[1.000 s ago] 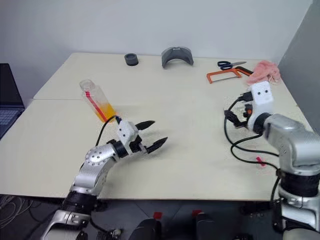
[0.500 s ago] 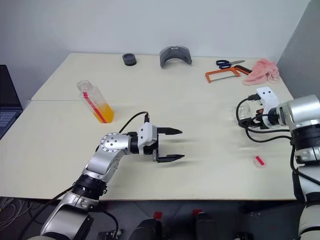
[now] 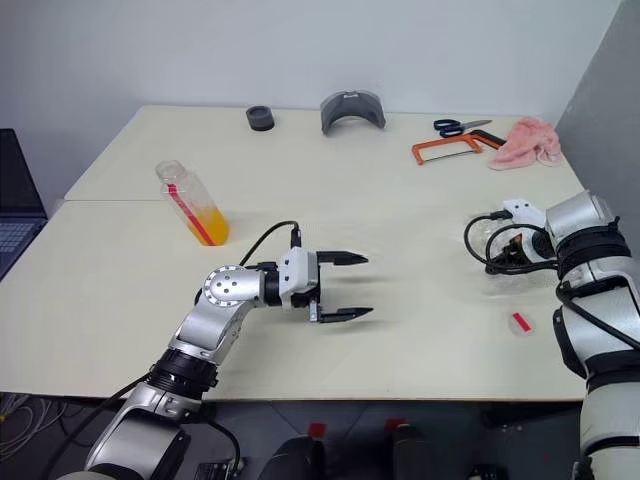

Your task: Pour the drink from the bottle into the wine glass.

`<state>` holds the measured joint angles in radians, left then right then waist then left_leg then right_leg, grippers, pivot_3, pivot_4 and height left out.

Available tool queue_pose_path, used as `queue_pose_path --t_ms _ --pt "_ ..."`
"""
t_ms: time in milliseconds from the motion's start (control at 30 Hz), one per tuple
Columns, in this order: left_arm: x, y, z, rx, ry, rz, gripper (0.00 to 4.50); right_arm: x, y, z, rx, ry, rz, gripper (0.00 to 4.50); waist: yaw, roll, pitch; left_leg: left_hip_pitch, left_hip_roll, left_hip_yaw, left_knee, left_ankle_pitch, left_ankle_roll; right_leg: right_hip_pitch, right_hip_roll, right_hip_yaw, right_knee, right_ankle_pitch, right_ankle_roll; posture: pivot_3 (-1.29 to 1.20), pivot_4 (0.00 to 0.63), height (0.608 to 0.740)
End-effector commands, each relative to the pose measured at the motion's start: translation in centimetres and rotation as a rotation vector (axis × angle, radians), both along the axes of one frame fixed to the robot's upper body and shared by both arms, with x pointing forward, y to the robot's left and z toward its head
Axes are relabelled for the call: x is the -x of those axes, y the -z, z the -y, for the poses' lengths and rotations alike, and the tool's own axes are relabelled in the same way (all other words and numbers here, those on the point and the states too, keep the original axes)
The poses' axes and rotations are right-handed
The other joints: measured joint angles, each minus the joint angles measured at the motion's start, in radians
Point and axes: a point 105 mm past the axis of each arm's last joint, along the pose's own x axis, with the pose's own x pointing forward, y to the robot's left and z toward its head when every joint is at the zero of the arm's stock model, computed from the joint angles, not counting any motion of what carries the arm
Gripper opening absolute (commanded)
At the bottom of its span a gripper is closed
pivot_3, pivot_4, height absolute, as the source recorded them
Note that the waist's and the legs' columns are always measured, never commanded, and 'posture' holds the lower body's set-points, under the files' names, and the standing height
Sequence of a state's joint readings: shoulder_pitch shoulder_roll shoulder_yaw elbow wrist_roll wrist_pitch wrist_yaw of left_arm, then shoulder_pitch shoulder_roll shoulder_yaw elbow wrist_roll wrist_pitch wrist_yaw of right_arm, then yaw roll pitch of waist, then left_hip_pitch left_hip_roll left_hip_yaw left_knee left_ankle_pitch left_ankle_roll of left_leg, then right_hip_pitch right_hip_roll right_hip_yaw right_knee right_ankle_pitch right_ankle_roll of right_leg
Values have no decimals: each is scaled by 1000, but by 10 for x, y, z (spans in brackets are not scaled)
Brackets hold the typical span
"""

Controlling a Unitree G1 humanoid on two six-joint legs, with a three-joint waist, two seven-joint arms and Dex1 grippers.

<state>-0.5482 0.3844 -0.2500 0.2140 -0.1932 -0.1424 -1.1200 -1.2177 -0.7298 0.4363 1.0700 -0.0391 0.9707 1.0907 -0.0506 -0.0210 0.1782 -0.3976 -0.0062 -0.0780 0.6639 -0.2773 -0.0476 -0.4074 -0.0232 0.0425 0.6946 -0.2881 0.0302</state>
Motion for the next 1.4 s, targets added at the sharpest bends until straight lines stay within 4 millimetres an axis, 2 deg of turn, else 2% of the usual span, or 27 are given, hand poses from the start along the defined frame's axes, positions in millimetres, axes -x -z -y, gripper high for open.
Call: queue_pose_path --t_ms 33,167,333,500,633,700,800,967,1133,1267,1400 --pt "2 -6 1 12 -4 53 4500 -4 -14 -2 1 -23 19 1405 0 1 0 0 0 0 0 0 0 0 0 0 0 0 0 0 150 740" --pt "1 -5 1 12 -13 57 4500 -4 -13 -2 -2 -20 14 140 -1 1 0 0 0 0 0 0 0 0 0 0 1 0 0 0 150 740" --pt "-2 -4 -5 8 -32 52 4500 -19 -36 -14 -70 -1 134 142 -3 3 1 0 0 0 0 0 0 -1 0 1 1 0 0 0 150 740" --pt "-8 -8 -11 40 -80 28 4500 -43 -62 -37 -193 29 325 142 -5 4 2 0 0 0 0 0 0 -2 0 2 2 0 0 0 150 740" --pt "-16 -18 -17 110 -142 -14 4500 -67 -62 -54 -204 40 538 142 -5 4 1 -1 0 0 0 0 0 -2 0 2 2 0 0 0 150 740" --pt "-19 -24 -21 136 -169 -28 4500 -72 -61 -64 -236 49 598 142 -6 4 2 -1 0 0 0 0 0 -2 0 1 2 0 0 0 150 740" --pt "-21 -28 -25 145 -186 -37 4500 -74 -53 -72 -279 88 630 142 -6 4 2 -2 1 0 0 0 -1 -2 -1 1 3 0 0 0 150 740" --pt "-23 -29 -30 130 -192 -36 4500 -67 -32 -83 -321 94 667 142 -6 4 1 -2 1 0 1 1 -1 -2 -1 1 3 0 0 0 150 740" --pt "-21 -26 -32 105 -185 -34 4500 -47 -4 -83 -306 52 656 142 -6 4 1 -1 1 -1 1 0 -1 -2 -1 0 3 0 0 0 150 740" --pt "-20 -23 -34 89 -182 -40 4500 -22 25 -85 -275 3 609 142 -2 4 0 -1 1 -2 1 0 0 0 -1 -1 2 0 0 0 150 740" --pt "-18 -21 -34 79 -176 -45 4500 -7 37 -90 -268 -16 593 142 -2 4 -1 1 0 -3 1 0 0 2 -1 -2 2 0 0 0 150 740"
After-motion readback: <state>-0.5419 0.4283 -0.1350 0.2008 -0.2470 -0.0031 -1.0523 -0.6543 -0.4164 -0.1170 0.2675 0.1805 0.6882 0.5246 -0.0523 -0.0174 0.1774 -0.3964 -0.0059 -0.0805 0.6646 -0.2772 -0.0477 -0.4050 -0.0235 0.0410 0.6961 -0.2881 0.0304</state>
